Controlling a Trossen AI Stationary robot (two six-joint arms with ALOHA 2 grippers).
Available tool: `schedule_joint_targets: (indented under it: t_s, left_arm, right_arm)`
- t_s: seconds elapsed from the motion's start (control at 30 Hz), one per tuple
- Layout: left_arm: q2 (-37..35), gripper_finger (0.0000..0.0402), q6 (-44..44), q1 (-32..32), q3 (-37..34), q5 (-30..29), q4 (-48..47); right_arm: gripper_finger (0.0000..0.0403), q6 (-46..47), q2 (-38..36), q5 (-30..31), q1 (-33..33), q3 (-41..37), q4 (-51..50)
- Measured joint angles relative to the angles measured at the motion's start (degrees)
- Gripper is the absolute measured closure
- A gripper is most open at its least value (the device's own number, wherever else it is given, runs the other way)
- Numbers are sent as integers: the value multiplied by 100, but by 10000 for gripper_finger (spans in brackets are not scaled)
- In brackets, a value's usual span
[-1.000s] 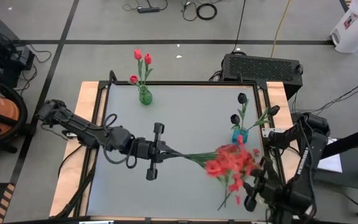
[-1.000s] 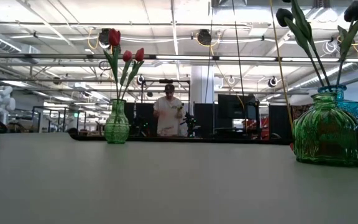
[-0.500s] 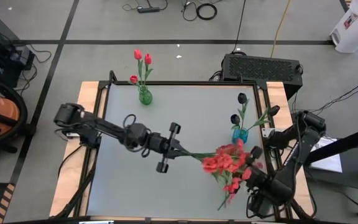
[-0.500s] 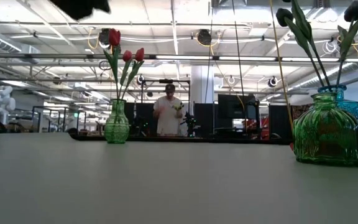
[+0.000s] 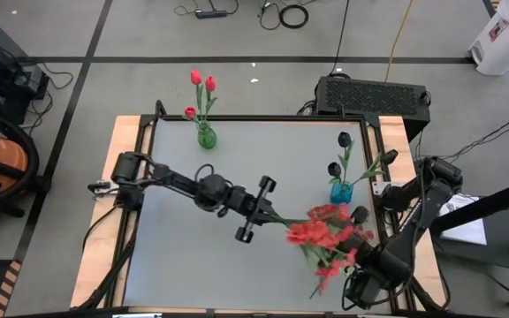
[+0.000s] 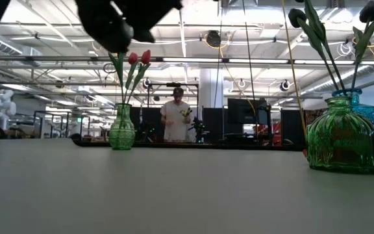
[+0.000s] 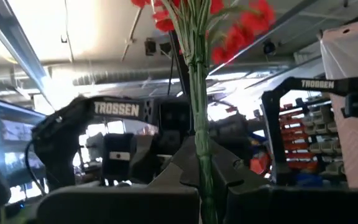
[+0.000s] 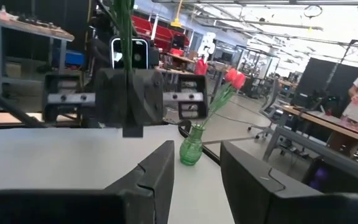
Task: Sort flowers into vase by color
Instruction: Put the right red flowers into the bottom green vase
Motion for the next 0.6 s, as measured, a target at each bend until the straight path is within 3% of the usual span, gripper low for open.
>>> schedule_joint_targets:
  t_s: [0.33, 0.6]
  left_arm:
    - [512, 401, 1, 118, 789, 84, -645]
    - [518, 401, -143, 232, 798, 286, -658]
  right_arm:
    - [277, -1524, 0, 1, -159, 0, 1341]
    - [230, -2133, 0, -16, -159, 0, 1916]
